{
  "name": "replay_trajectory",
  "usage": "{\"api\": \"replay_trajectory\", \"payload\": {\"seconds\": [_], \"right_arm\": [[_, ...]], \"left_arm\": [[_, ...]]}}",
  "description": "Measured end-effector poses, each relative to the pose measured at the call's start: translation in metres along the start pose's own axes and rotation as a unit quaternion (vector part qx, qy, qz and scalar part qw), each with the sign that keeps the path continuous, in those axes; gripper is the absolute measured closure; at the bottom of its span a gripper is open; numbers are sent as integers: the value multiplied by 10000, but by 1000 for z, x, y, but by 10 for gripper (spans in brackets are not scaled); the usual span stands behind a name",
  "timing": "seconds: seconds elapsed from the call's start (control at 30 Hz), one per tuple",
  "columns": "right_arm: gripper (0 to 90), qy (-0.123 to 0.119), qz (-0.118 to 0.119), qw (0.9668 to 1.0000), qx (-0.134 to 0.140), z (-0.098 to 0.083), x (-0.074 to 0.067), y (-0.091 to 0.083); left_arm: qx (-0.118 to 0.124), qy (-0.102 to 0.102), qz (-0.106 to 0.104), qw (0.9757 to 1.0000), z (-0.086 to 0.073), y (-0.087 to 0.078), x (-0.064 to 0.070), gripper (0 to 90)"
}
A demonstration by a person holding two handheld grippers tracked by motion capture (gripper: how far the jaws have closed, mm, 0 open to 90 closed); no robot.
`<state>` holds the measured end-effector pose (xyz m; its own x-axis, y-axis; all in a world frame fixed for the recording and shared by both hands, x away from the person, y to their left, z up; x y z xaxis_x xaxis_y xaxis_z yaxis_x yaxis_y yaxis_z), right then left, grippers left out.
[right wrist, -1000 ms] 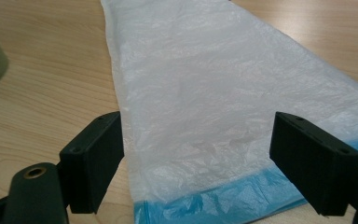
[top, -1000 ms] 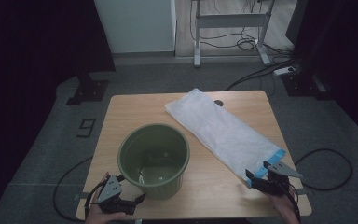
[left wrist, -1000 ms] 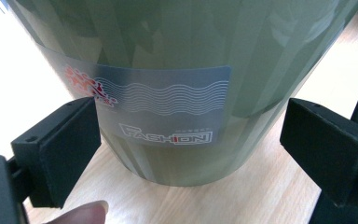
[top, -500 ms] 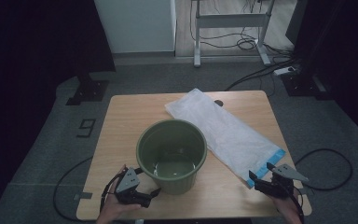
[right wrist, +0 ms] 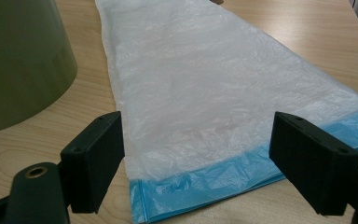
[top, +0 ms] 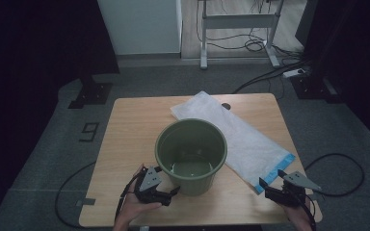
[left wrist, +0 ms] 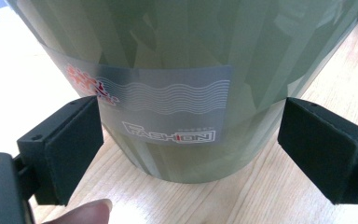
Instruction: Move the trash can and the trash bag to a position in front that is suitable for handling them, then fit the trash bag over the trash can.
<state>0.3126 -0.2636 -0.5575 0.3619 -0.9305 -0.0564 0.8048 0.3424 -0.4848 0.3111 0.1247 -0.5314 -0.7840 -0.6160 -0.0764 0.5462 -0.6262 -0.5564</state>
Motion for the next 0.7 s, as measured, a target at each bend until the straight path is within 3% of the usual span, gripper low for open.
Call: {"api": "replay_trajectory", "payload": {"seconds": [0.2, 0.37, 0.5, 0.57, 0.7], "right_arm": [[175, -112, 4, 9999, -2, 1, -6, 0], [175, -283, 20, 9996, 2, 5, -17, 3], [177, -144, 125, 9998, -38, 9, -24, 4], [185, -197, 49, 9998, -84, 12, -29, 4], [191, -361, -22, 9989, -289, 15, -37, 20]], "left_arm": [[-36, 20, 186, 9998, -6, -22, -3, 74], [-8, -214, 426, 9989, -16, -42, -21, 80], [-135, -317, 570, 9978, -25, -46, -31, 81], [-152, -436, 639, 9969, -31, -50, -38, 81], [-211, -631, 742, 9950, -42, -52, -50, 88]]}}
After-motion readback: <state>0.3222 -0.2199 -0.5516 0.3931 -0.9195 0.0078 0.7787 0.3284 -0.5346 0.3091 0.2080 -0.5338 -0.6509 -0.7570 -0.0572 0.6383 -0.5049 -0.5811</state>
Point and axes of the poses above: each handheld gripper's, and its own axes: y roughly forward along the jaws, z roughly out of its top, x roughly to its right, the point moved 7 cm from there along y, roughly forward along the jaws, and after that the axes turned 2 degrees about -x, right-handed, at the moved point
